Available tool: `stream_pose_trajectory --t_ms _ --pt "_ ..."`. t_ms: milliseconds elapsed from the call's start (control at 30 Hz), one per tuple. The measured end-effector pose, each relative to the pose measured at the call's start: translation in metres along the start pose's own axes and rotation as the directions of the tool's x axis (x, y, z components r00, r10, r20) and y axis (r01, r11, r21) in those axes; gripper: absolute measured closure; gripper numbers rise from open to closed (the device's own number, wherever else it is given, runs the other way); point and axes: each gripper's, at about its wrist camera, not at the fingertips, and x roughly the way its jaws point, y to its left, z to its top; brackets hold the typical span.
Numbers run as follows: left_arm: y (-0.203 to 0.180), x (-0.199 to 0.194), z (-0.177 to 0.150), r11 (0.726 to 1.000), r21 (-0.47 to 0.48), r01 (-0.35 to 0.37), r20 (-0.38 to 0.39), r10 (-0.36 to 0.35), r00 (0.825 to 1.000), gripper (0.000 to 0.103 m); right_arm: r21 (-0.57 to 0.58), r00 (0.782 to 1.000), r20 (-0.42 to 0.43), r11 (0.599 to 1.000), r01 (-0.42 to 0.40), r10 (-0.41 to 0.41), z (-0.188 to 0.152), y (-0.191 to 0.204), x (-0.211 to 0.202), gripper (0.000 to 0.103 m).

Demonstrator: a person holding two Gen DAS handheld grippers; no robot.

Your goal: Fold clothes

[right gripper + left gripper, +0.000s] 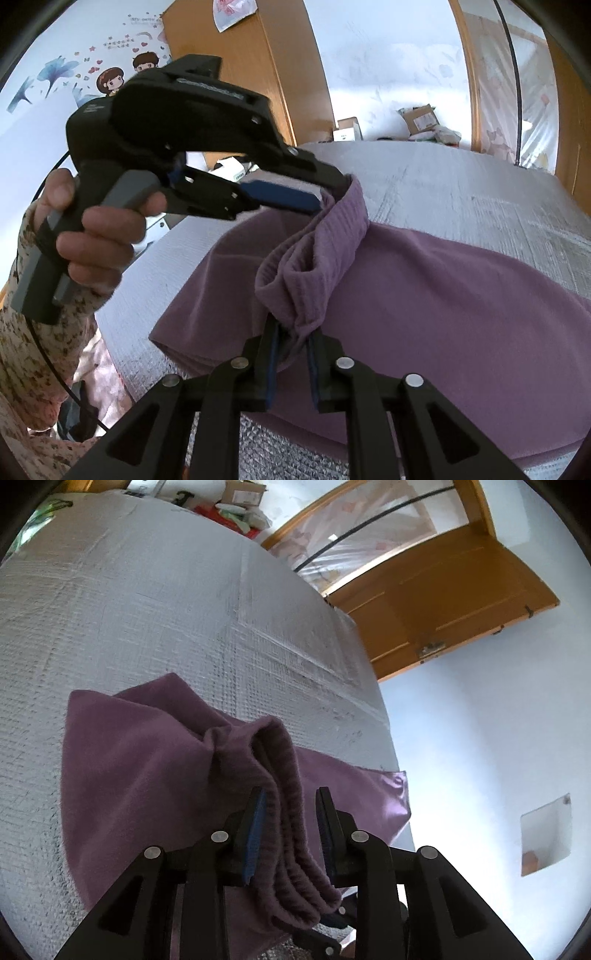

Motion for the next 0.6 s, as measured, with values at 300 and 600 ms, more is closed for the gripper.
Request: stream_pose_trajectory --t_ms 300,600 --pt "0.039 -0.033 -0.015 0.995 -0.097 -0.036 0.098 0.046 0.994 0.074 0.192 0.984 -0.068 0.970 -0.151 0.167 -0.015 -0.048 -0.003 0.063" --pt "0.062 -0.046 -0.035 0.986 -0.163 -0.046 0.136 0.069 0.988 0.074 0.417 0.961 0.033 0.870 -0.262 0.274 -0.009 -0.103 -0.008 0.057"
